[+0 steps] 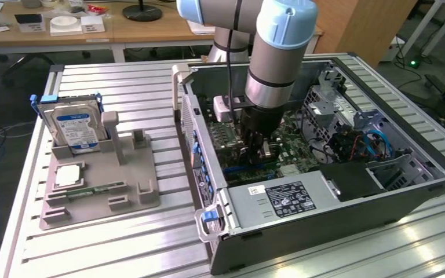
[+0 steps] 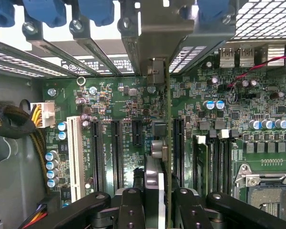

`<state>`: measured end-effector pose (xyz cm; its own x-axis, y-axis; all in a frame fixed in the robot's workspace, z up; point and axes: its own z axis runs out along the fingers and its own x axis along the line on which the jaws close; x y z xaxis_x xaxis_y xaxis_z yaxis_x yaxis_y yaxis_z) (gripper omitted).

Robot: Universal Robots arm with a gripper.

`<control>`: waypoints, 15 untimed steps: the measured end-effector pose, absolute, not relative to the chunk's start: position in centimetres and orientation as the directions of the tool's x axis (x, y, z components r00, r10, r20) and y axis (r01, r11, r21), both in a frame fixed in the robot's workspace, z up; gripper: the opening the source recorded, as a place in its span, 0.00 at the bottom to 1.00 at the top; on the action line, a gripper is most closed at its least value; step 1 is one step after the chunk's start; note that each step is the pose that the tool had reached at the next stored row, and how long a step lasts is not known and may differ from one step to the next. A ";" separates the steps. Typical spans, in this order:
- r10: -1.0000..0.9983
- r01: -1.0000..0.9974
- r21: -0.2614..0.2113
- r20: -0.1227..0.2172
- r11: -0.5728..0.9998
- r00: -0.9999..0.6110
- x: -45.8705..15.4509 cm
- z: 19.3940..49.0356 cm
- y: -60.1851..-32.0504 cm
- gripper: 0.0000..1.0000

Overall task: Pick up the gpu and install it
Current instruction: 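Insert the gpu into the slot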

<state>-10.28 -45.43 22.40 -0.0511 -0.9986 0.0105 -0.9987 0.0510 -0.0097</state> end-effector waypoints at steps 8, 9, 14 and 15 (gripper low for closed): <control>-0.999 -0.999 -0.010 0.010 0.049 -0.049 -10.3 22.4 -45.3 0.28; -0.999 -0.999 -0.010 0.010 0.049 -0.049 -10.3 22.4 -45.3 0.28; -0.999 -0.999 -0.010 0.010 0.049 -0.049 -10.3 22.4 -45.3 0.28; -0.999 -0.999 -0.010 0.010 0.049 -0.049 -10.3 22.3 -45.3 0.28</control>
